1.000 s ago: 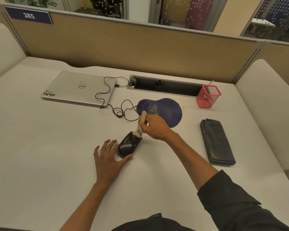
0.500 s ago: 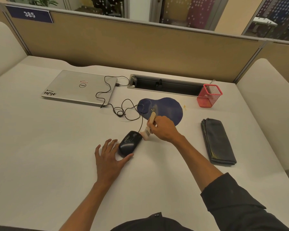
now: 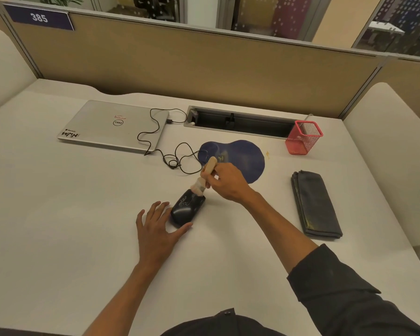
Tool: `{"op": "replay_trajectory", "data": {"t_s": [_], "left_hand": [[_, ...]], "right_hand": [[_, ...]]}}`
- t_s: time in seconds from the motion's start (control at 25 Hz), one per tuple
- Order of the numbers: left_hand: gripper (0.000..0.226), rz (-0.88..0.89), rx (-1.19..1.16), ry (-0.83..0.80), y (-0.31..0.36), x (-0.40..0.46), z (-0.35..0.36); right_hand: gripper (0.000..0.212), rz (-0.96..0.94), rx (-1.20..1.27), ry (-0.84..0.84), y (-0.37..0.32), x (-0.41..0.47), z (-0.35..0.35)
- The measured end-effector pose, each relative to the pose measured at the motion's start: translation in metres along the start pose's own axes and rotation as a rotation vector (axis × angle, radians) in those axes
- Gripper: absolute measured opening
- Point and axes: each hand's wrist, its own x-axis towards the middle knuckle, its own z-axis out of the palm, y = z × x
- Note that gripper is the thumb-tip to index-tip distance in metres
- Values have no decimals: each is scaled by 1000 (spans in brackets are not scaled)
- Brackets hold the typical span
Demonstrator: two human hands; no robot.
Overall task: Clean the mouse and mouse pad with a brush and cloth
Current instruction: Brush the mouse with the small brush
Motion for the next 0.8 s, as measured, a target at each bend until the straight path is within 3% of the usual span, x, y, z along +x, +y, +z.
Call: {"op": "replay_trajectory", "data": {"t_s": [0.44,0.68,0.8], "left_hand": [[81,-9,-1,4,0,0,1],[83,-14,32,10,0,0,1],[82,-17,20,20,-1,0,2]], "right_hand": [[34,48,23,36,5,-3,-1],[26,78,66,-173,11,6,-7],[27,64,61,-105,6,14,-18]]}}
